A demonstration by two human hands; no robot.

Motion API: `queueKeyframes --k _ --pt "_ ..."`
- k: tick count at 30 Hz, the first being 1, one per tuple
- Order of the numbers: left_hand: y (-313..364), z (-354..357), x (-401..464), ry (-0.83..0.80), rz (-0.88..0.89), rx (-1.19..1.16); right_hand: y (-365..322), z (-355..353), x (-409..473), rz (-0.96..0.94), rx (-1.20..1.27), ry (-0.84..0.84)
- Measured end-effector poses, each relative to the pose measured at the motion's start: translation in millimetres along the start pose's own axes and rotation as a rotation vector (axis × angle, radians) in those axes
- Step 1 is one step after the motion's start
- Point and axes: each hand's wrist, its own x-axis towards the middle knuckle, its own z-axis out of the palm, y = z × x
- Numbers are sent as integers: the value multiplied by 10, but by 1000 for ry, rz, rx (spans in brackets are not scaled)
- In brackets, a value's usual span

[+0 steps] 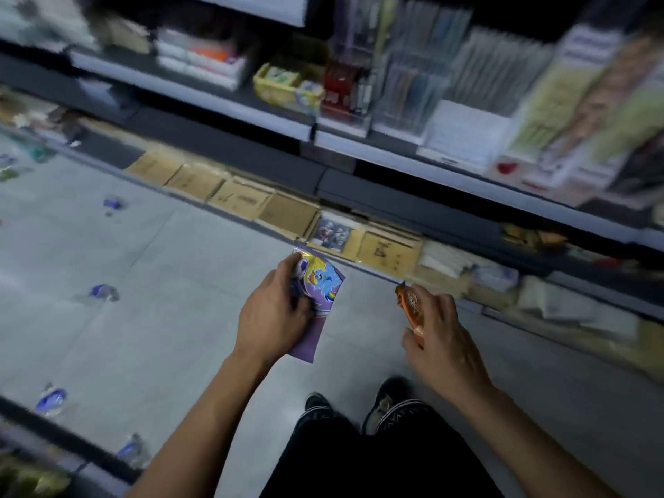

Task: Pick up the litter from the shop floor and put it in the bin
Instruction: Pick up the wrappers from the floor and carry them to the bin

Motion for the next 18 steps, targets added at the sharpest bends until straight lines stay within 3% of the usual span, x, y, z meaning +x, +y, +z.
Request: queueKeyframes --k 7,18 --pt "1154 725 -57 -187 318 30 940 -399 -895 301 100 248" --pt "2826 2034 -853 -386 692 107 2494 -646 -2276 574 278 577"
